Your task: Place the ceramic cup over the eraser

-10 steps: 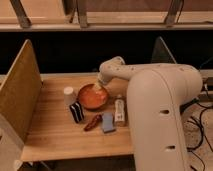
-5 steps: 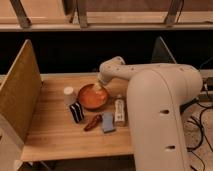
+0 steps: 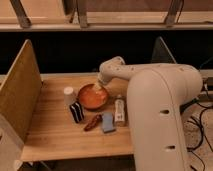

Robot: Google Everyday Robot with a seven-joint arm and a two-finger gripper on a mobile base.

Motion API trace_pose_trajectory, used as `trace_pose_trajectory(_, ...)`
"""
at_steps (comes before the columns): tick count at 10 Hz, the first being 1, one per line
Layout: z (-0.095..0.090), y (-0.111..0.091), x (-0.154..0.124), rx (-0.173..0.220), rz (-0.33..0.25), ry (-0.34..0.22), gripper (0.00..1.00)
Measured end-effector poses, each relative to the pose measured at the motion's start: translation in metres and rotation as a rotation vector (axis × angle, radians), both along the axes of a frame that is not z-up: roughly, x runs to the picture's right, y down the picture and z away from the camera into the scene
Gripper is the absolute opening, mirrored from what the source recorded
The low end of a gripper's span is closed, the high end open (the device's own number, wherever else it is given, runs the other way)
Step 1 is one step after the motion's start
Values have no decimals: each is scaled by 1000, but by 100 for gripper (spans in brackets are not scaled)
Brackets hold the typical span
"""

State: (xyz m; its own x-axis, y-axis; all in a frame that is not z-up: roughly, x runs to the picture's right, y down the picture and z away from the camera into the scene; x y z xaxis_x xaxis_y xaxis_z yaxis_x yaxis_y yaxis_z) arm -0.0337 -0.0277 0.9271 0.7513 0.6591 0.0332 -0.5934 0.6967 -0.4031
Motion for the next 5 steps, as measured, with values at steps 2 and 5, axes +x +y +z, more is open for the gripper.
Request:
trace_pose_trajectory(2, 0, 0, 0, 0, 0, 0, 67)
trace_pose_trajectory(5, -1, -2, 2, -2, -11, 10, 67)
